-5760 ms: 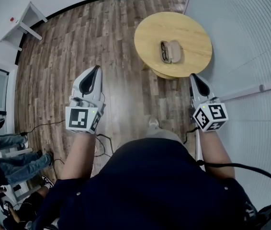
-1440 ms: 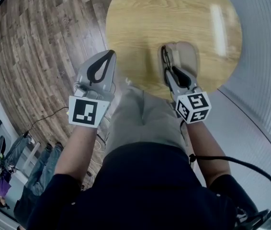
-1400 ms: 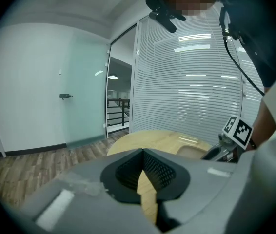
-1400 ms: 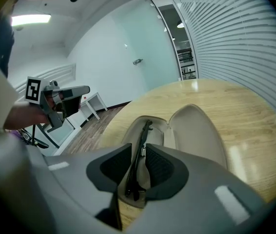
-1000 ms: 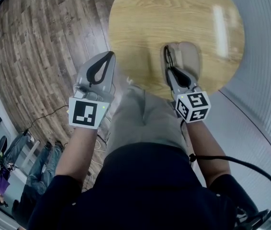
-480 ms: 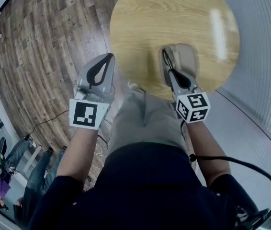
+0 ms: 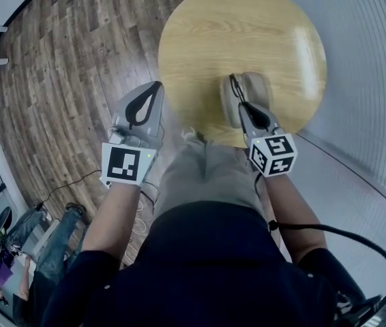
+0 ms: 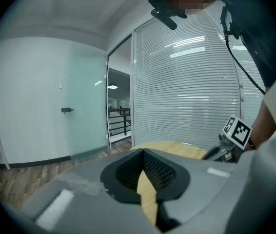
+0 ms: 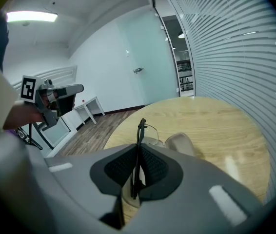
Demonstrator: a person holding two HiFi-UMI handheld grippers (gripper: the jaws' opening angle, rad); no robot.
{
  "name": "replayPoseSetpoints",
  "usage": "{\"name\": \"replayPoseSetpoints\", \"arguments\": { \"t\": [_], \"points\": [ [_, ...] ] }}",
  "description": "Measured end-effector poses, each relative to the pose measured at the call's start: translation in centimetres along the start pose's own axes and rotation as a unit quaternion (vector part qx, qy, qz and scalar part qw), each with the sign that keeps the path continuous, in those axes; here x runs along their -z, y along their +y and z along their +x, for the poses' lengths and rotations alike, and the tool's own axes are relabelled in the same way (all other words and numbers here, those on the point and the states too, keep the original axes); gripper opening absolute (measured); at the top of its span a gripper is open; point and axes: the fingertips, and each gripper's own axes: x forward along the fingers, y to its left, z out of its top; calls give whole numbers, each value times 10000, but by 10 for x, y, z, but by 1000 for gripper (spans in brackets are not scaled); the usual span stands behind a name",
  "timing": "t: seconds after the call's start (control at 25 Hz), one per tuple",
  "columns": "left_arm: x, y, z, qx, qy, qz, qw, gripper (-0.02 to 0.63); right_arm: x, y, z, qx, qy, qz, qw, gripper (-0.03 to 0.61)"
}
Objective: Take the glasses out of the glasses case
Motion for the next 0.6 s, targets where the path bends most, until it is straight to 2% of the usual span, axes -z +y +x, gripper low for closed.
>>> {"name": "replayPoseSetpoints", "arguments": {
  "t": [0.6],
  "points": [
    [-83, -5, -20, -142, -629, 472, 9968, 4, -77, 1, -45, 25, -706, -307, 9970, 34]
  ]
}}
